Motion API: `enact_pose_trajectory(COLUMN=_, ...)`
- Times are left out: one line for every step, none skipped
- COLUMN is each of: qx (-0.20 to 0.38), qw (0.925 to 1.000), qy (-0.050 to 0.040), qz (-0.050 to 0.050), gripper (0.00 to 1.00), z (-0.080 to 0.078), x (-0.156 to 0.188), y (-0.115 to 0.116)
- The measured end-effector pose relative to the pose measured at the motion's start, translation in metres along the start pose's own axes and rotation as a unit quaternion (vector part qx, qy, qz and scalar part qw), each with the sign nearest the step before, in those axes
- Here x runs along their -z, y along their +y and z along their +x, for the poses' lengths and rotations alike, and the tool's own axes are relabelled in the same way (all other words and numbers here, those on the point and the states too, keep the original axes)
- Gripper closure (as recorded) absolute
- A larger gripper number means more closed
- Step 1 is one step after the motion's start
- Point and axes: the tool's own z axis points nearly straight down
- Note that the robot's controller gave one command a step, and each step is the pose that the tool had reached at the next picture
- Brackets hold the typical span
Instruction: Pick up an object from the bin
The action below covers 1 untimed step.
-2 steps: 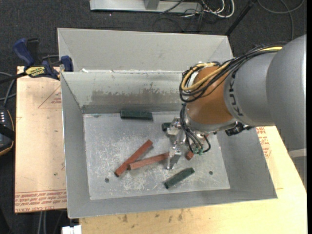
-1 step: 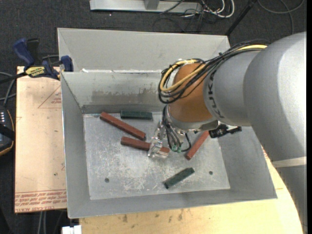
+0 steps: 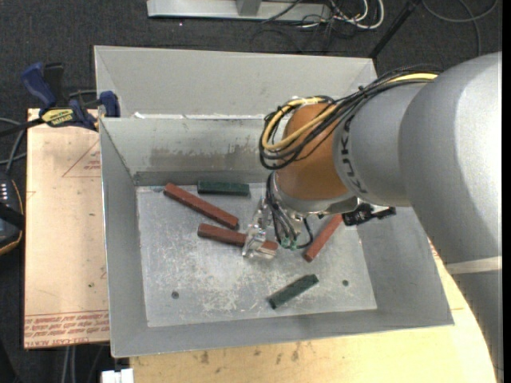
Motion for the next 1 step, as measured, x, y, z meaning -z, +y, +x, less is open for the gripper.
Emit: enact_pose_trajectory(qx=-0.002, qw=0.9999, qy=0.0102, qz=0.004, gripper=1.0, z=-0.0014, x=0.1301, y=0.0006)
